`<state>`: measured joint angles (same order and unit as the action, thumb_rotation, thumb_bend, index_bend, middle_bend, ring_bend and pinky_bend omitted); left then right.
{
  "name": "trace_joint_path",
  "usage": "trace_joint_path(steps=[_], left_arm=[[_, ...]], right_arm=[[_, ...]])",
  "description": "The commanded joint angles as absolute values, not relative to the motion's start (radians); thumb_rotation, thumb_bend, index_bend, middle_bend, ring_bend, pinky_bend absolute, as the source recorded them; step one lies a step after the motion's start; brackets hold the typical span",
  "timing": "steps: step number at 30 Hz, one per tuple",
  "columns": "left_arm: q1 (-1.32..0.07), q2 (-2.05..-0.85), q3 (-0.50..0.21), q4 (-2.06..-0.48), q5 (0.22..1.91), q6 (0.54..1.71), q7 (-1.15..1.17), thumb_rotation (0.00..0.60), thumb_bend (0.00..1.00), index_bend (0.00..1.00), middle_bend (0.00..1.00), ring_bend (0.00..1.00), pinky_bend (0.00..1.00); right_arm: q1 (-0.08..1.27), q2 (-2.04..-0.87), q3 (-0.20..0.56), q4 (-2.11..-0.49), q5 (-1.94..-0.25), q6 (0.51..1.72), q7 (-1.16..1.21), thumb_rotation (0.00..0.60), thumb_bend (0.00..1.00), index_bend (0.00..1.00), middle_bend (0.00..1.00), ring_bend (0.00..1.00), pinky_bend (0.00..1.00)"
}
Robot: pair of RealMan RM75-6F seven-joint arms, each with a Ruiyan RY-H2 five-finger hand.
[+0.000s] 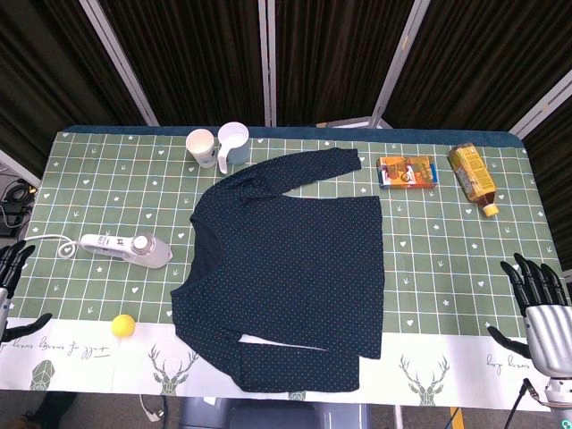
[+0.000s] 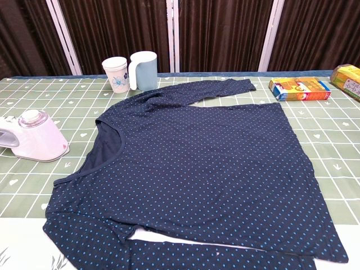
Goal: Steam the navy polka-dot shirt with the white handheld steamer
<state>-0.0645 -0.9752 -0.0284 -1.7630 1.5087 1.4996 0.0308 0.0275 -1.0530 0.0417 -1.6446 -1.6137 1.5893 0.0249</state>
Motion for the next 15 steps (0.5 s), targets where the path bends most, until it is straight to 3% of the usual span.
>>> trace_joint_path(steps=[1,10,15], left_arm=[[-0.064,-0.975,-0.028,-1.763,1.511,1.502,0.030,0.600,0.00,0.00,0.00,0.00,0.00],[-0.074,-0.981,-0.030,-1.750,1.503,1.480,0.029,0.600,0.00,0.00,0.00,0.00,0.00],[-0.136,-1.013,-0.060,-1.696,1.459,1.388,0.037,0.600,0.00,0.00,0.00,0.00,0.00]], right_arm=[[0.028,-1.053,0.041,-1.644,-1.615,1.589,0.026,0.600,0.00,0.00,0.00,0.00,0.00],[0.025,-1.049,0.039,-1.646,-1.616,1.591,0.038,0.600,0.00,0.00,0.00,0.00,0.00],[0.028,-1.047,0.043,-1.647,-1.606,1.584,0.045,0.600,0.00,0.00,0.00,0.00,0.00]])
